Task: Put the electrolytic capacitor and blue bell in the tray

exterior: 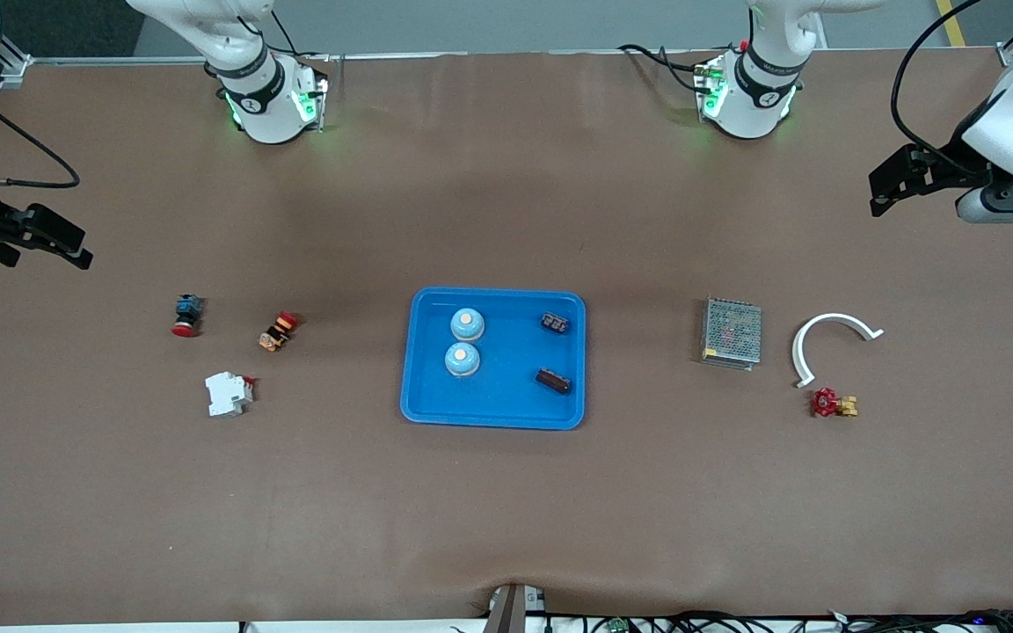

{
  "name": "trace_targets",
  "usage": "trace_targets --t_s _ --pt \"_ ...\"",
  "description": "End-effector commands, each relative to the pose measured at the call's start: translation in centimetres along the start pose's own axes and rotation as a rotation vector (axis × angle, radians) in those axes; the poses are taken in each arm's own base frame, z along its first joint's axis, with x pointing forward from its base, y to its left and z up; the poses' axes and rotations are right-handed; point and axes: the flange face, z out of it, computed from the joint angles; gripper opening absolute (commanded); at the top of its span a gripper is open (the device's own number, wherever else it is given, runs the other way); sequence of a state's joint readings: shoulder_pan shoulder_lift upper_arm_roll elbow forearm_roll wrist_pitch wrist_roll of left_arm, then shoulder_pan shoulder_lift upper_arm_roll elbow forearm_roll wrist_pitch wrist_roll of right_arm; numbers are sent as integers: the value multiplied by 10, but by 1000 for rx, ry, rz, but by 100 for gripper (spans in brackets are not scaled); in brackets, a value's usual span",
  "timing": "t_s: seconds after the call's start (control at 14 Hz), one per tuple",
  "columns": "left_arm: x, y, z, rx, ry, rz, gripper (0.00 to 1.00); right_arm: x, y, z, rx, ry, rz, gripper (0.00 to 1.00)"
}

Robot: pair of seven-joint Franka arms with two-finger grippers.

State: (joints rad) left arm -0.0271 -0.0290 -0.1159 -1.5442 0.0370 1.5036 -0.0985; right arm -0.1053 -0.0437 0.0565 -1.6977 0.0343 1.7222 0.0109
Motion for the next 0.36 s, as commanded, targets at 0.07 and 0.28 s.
trace_targets --t_s 0.07,0.28 --pt "8 -1 -1 13 -5 17 100 3 -1 -3 -11 5 -10 100" --pt "9 -4 -1 9 -5 8 100 3 1 -3 -11 4 -6 100"
